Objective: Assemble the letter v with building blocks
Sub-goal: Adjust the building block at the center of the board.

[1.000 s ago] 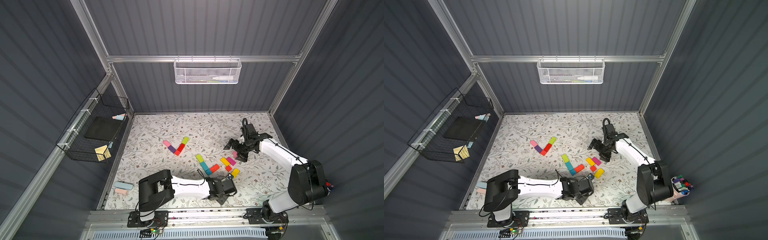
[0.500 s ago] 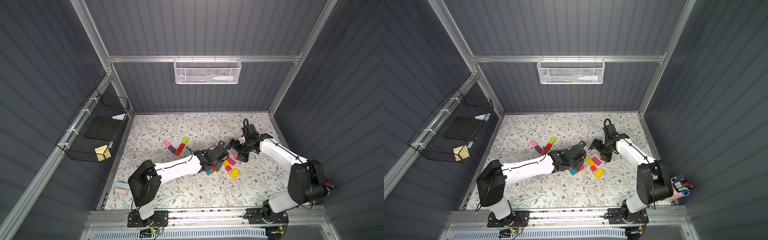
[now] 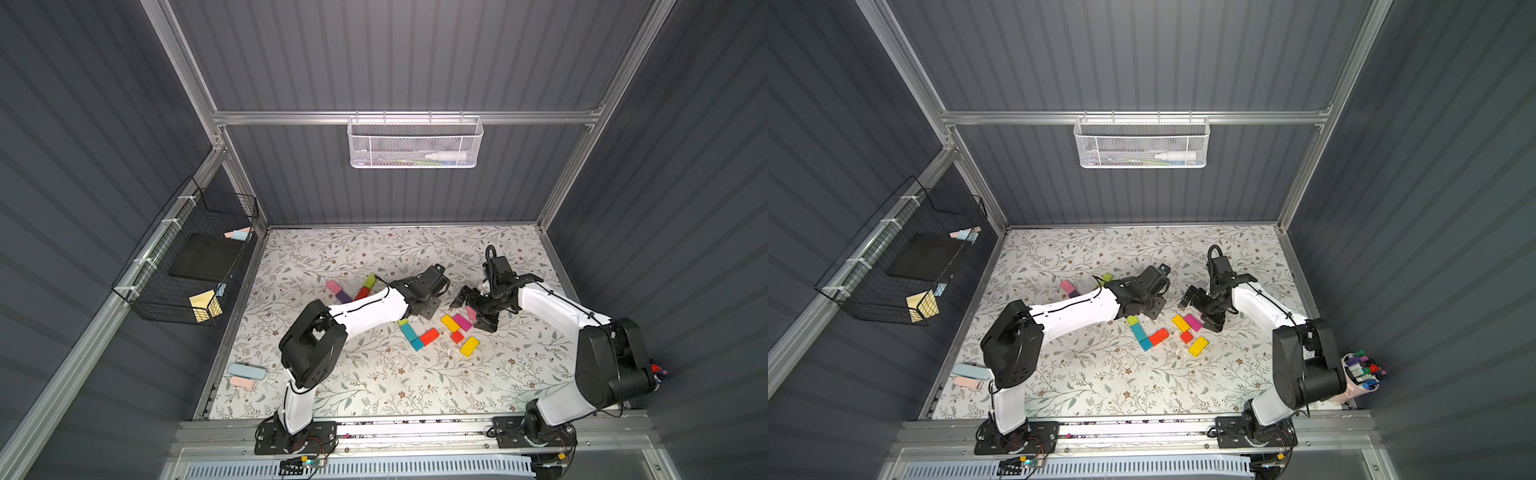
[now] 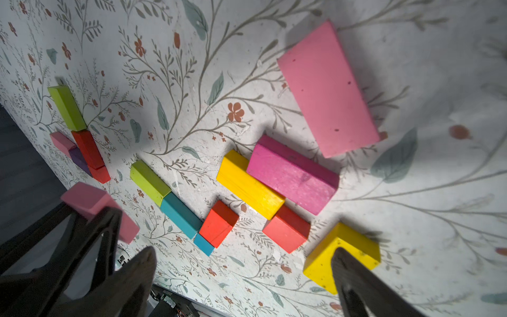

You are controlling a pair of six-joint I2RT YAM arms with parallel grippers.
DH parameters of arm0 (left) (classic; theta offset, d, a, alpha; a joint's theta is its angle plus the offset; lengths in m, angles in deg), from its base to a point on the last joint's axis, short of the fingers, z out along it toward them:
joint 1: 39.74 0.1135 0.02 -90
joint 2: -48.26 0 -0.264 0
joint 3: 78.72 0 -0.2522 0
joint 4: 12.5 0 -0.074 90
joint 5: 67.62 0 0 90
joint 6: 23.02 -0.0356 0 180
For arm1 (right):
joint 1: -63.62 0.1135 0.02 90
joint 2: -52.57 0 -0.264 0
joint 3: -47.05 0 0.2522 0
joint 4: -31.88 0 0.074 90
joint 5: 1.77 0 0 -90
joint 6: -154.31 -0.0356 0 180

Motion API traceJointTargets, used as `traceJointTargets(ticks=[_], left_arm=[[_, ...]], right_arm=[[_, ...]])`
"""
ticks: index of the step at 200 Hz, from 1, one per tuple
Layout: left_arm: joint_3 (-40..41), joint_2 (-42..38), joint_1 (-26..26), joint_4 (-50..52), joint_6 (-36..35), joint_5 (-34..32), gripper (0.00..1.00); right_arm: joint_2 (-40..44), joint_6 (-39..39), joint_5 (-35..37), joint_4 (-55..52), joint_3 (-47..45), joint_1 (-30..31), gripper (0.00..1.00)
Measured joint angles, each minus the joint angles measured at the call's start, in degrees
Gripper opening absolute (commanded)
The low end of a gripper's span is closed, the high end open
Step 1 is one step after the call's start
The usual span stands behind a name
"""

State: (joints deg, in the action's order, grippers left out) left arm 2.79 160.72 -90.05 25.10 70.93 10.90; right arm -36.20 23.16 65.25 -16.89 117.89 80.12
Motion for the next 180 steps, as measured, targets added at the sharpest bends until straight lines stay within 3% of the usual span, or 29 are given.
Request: traceJointTargets(ticks=[41,62,103,127,180], left_arm=[[-0.8,1.9,0.4,-1.4,-0.4,0.3,0.00],[-0.7,1.1,2.8,-2.8,-0.2,0.4,0.00],[-0.5,-5.4,12.2,-4.6,0.7,-0.2,0.01],[-1.2,-8.4,14.3,-4.9,0.7,-1.2,0.01],[-1.2,-8.8,13.2,-5.6,0.7,-0.2,0.01]], right_arm=[[-0.1,-1.6,-1.4,2.1,-1.4,0.1,0.98],[0.9,-2.1,-0.6,1.7,-1.9,1.2,0.88],[2.1,-4.2,-1.4,3.5,-2.3,3.1,0.38],[-2.3,-5.7,-2.5,5.7,-1.5,4.6,0.00],[-13.7,-7.6,-3.7,10.2,2.3,7.1,0.00]])
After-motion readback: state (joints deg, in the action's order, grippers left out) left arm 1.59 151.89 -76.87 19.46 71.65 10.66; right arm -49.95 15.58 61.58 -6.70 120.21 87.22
